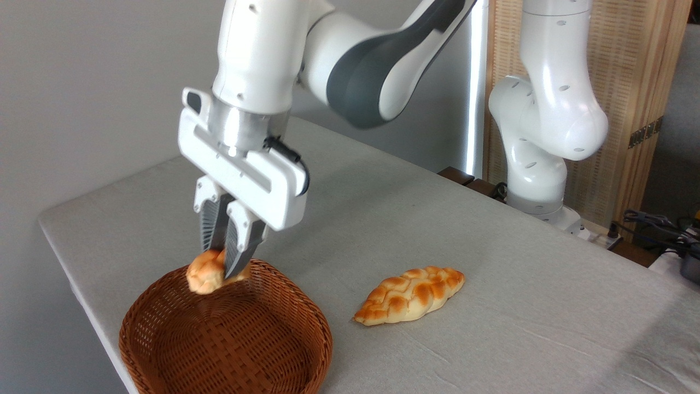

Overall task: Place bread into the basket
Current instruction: 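Lift the held roll and carry it over the wicker basket, then lower the roll into the basket and open the gripper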

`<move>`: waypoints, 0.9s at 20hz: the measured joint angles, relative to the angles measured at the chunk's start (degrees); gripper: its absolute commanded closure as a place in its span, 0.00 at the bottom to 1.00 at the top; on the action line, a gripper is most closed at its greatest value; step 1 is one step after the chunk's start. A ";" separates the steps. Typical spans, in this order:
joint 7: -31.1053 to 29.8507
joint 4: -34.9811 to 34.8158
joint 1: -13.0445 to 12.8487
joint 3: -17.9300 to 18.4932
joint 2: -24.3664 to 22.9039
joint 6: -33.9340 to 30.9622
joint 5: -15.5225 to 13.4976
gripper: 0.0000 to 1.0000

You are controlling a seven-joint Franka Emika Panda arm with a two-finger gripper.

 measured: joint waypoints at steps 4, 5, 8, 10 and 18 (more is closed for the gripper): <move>0.00 0.06 -0.13 -2.29 3.87 4.86 -0.48 0.43; -0.01 0.08 -0.16 -3.03 4.86 5.72 -0.50 0.35; -0.01 0.15 -0.18 -4.41 7.22 7.31 -0.50 0.23; -0.01 0.32 -0.16 -4.80 8.03 7.49 -0.50 0.09; -0.02 0.79 0.10 -4.87 8.15 7.49 -0.50 0.00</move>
